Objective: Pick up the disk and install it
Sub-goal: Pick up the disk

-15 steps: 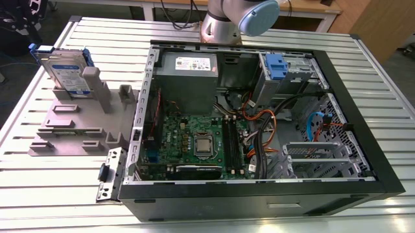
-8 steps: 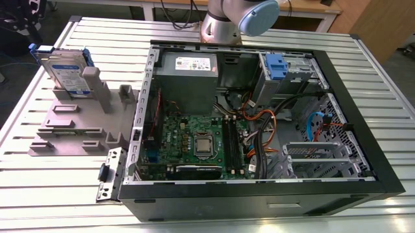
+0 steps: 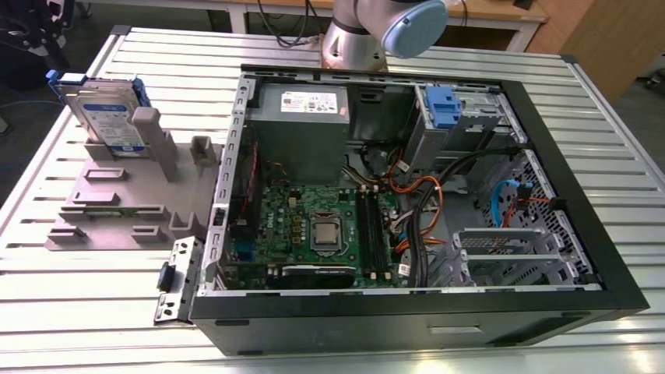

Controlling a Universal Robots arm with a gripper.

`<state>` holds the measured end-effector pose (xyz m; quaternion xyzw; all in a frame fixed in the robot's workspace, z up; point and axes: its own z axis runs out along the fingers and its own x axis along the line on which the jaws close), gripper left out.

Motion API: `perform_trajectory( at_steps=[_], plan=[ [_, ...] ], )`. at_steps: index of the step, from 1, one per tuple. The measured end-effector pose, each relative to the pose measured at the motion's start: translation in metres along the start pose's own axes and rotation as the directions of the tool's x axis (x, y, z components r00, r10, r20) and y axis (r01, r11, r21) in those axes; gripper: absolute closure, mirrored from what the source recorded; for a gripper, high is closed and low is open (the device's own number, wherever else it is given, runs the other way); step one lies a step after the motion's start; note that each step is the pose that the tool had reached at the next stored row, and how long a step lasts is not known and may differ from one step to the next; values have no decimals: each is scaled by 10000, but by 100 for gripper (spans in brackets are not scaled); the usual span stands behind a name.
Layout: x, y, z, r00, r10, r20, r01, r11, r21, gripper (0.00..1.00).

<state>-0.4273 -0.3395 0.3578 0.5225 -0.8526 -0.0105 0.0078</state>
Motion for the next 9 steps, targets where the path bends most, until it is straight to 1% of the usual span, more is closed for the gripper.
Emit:
perform_trajectory(
  at_steps=[9],
  plan=[
    [0,0,0,10000,-34,-1,34,10000,0,89]
  ],
)
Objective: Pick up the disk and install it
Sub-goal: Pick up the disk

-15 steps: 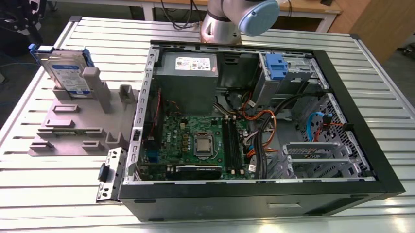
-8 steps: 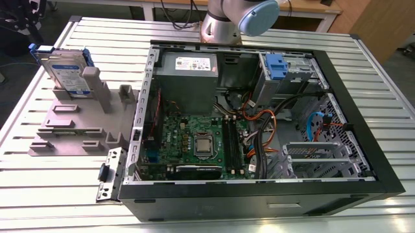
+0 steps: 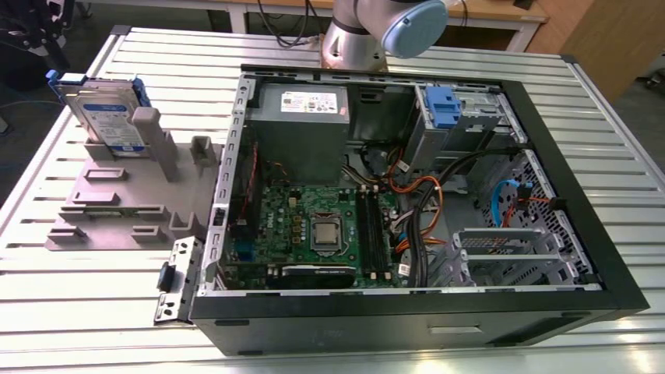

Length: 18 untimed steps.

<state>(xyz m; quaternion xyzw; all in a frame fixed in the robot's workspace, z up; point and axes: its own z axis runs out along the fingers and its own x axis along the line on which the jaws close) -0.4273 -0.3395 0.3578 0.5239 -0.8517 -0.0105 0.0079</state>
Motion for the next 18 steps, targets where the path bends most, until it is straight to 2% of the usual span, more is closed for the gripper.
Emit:
perform_trajectory(
  at_steps=[3,8,14,18],
  plan=[
    [0,0,0,10000,-47,-1,47,10000,0,89],
    [0,0,1,9984,-572,-15,572,9984,1,89],
    [0,0,1,9933,-1158,-30,1158,9933,1,89],
    [1,0,1,9886,-1506,-39,1506,9886,1,89]
  ],
)
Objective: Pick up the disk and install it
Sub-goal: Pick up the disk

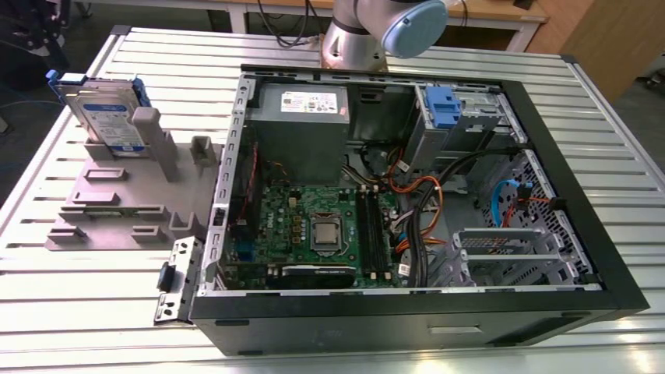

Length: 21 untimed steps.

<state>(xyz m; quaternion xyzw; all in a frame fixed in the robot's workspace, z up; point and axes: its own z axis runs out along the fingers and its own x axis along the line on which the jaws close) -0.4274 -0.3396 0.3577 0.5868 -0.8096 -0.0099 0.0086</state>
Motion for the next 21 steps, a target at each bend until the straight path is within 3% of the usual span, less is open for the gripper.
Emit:
perform_trajectory(
  at_steps=[9,21],
  plan=[
    [0,0,0,9972,-746,-20,746,9972,1,89],
    [0,0,0,9883,-1523,-41,1523,9883,0,89]
  ],
)
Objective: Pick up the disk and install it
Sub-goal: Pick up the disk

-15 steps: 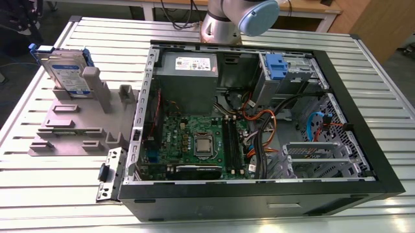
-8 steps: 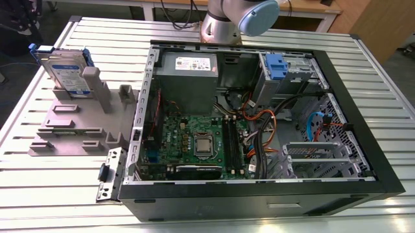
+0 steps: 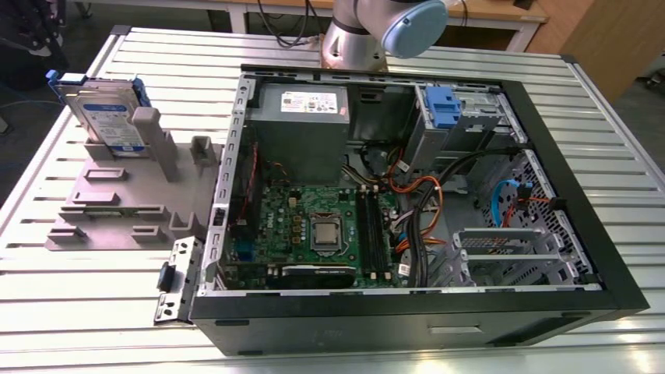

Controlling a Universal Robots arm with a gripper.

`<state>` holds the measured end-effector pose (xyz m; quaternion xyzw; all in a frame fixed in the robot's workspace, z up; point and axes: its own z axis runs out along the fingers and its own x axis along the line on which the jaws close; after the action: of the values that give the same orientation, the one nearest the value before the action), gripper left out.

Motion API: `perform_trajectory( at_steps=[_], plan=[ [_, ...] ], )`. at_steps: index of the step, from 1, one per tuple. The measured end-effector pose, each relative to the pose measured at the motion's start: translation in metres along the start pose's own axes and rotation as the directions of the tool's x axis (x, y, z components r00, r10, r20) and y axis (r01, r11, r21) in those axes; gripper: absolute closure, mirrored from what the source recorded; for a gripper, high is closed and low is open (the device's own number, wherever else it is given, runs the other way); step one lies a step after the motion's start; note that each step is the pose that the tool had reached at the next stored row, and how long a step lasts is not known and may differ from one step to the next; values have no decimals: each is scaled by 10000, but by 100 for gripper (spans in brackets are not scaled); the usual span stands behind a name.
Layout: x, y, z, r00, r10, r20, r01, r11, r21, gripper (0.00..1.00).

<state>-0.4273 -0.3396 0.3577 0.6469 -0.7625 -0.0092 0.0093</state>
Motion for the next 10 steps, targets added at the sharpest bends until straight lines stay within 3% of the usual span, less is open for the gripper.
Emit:
perform_trajectory(
  at_steps=[10],
  plan=[
    [2,18,10,9980,-628,-15,628,9980,20,89]
  ],
)
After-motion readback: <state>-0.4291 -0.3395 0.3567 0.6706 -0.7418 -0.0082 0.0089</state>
